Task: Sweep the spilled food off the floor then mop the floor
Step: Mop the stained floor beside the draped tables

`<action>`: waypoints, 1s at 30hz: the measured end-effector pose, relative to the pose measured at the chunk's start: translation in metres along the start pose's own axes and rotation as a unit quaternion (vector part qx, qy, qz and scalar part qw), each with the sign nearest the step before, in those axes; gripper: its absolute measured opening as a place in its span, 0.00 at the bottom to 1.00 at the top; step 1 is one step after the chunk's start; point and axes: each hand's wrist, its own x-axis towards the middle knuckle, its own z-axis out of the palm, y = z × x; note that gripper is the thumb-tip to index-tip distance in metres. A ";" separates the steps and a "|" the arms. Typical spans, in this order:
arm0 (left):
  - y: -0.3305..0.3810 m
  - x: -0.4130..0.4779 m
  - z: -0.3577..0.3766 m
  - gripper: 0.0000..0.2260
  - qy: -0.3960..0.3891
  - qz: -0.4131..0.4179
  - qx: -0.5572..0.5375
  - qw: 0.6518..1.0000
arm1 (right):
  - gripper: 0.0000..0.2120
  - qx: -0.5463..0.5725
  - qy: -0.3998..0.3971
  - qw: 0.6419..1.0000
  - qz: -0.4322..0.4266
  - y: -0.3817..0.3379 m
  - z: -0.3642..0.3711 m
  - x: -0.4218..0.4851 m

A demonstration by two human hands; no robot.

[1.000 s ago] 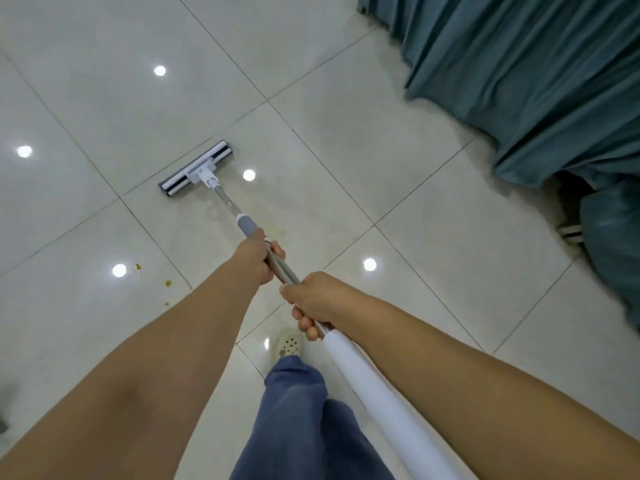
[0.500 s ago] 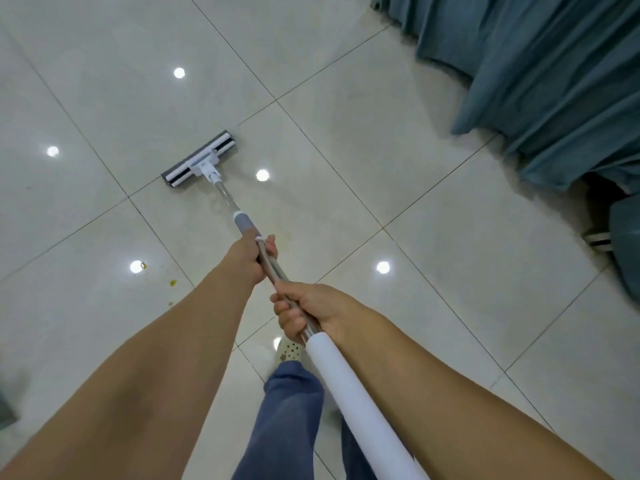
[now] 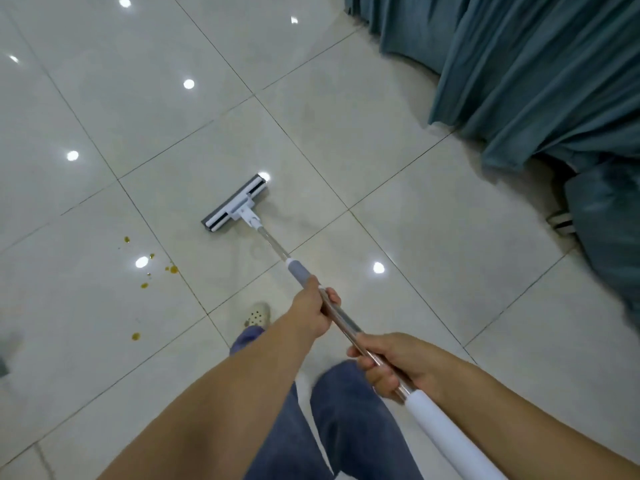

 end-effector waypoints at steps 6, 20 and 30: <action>-0.109 -0.030 0.015 0.13 0.012 -0.050 0.003 0.999 | 0.10 -0.016 0.025 0.999 0.027 0.062 -0.077 -0.052; -0.109 -0.033 0.014 0.12 0.040 -0.064 0.041 0.996 | 0.08 -0.149 0.064 0.987 0.005 0.068 -0.074 -0.043; 0.000 -0.013 -0.018 0.13 0.049 0.016 0.061 0.997 | 0.09 -0.104 0.030 0.993 -0.037 0.025 0.023 0.014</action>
